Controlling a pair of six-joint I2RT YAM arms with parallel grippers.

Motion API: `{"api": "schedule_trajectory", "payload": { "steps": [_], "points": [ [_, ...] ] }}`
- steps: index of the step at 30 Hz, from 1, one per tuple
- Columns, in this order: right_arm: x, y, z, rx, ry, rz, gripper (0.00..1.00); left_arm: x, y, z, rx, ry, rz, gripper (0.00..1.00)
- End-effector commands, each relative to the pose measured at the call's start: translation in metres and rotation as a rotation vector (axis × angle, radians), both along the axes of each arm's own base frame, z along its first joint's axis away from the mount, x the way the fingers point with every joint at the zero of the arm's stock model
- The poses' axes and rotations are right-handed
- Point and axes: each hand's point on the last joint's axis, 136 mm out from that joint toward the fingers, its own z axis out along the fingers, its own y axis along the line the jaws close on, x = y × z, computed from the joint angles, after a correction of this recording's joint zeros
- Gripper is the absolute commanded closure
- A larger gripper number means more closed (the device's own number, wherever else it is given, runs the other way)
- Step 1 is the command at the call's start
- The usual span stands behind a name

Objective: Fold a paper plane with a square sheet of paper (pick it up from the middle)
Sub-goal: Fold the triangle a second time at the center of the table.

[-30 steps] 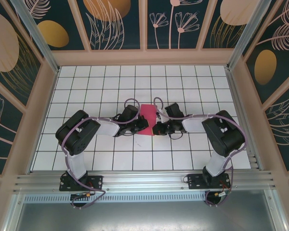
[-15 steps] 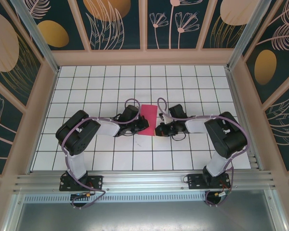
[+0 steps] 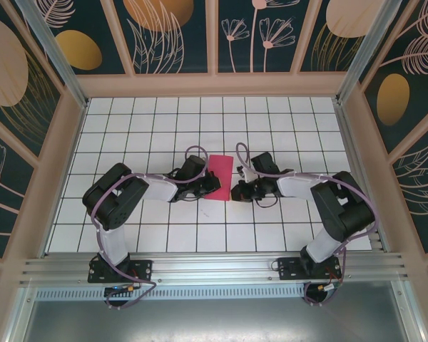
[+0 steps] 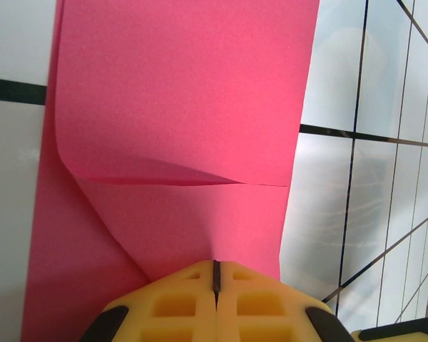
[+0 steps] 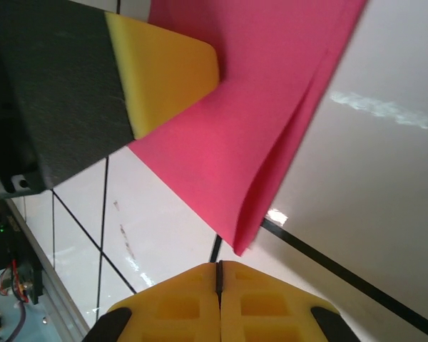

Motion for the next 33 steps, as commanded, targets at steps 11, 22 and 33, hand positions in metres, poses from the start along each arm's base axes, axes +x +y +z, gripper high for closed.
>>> {"api": "schedule_trajectory", "payload": {
  "steps": [11, 22, 33],
  "points": [
    [0.002, 0.004, -0.036, -0.105, 0.096, -0.014, 0.92, -0.009, 0.014, -0.025, 0.089, 0.055, 0.002, 0.92],
    [-0.014, -0.021, -0.044, -0.136, 0.154, -0.055, 0.92, -0.009, 0.017, -0.027, 0.099, 0.054, 0.006, 0.92],
    [-0.017, -0.023, -0.029, -0.131, 0.140, -0.053, 0.92, -0.009, 0.016, -0.025, 0.096, 0.052, 0.004, 0.92]
  ]
}}
